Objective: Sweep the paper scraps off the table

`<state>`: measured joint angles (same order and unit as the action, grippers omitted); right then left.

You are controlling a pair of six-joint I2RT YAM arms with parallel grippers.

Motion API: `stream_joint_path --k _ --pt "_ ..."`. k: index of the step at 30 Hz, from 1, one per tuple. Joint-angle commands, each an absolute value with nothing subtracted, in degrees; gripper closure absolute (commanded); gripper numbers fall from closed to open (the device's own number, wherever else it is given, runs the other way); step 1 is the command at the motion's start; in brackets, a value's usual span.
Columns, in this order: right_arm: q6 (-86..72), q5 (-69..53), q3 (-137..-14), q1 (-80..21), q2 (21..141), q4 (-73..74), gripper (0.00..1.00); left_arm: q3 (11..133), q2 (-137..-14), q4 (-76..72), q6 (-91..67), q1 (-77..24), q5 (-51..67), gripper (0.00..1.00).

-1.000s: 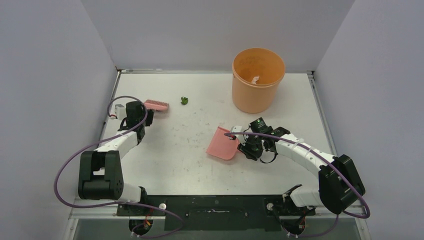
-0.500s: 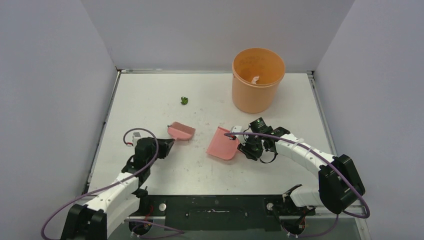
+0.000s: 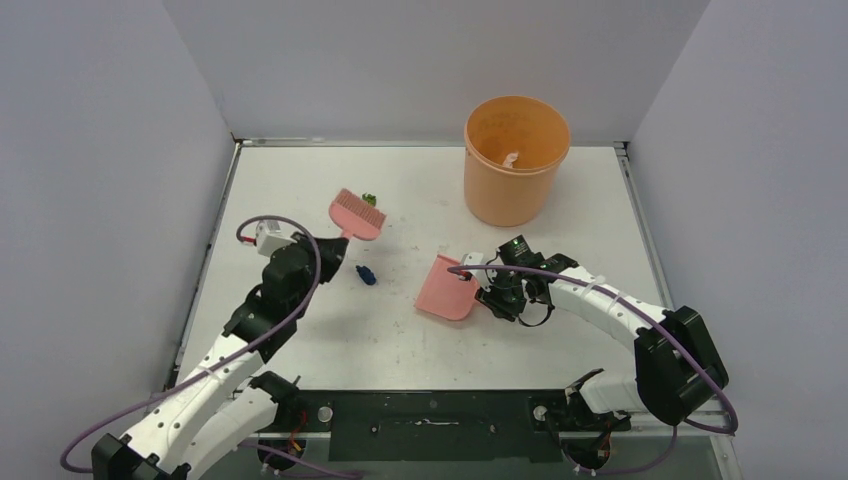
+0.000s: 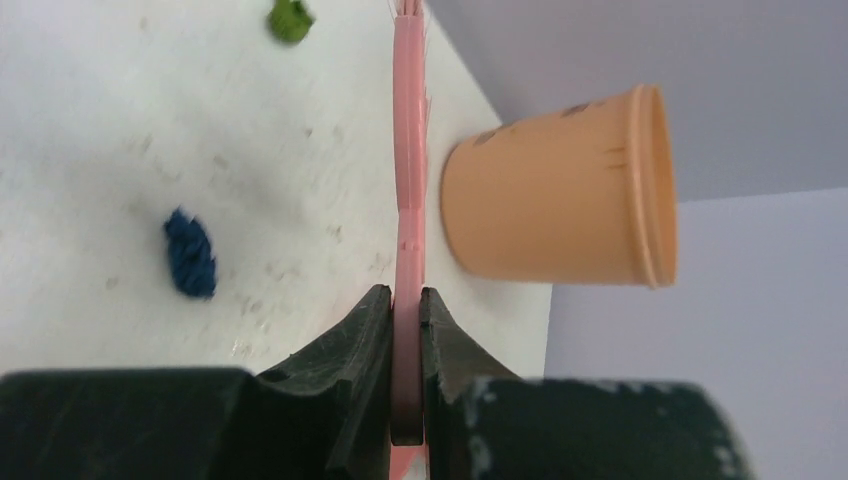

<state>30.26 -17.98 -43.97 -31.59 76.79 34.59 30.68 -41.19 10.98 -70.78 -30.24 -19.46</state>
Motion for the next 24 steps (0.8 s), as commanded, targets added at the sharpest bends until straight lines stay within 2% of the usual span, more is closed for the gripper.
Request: stream_joint_path --k 1,8,14,19,24 --pt "30.4 -17.3 -44.0 -31.8 77.3 33.2 0.95 38.9 -48.8 3.8 -58.9 -27.9 -27.4 1.0" --pt "30.4 -17.9 -43.9 -30.7 77.4 33.5 0.95 51.0 -69.0 -6.5 -64.1 -14.0 -13.9 1.0" --pt "30.6 -18.3 -44.0 -30.0 77.2 33.7 0.95 62.6 -89.2 -9.0 -67.6 -9.3 -1.5 1.0" --pt "30.6 -18.6 -43.9 -29.7 77.6 33.9 0.95 64.1 -100.6 -17.1 -75.8 -8.0 5.2 1.0" --pt "30.7 -18.5 -43.9 -29.7 78.2 34.0 0.95 61.2 -105.2 -19.7 -80.0 -7.7 5.9 1.0"
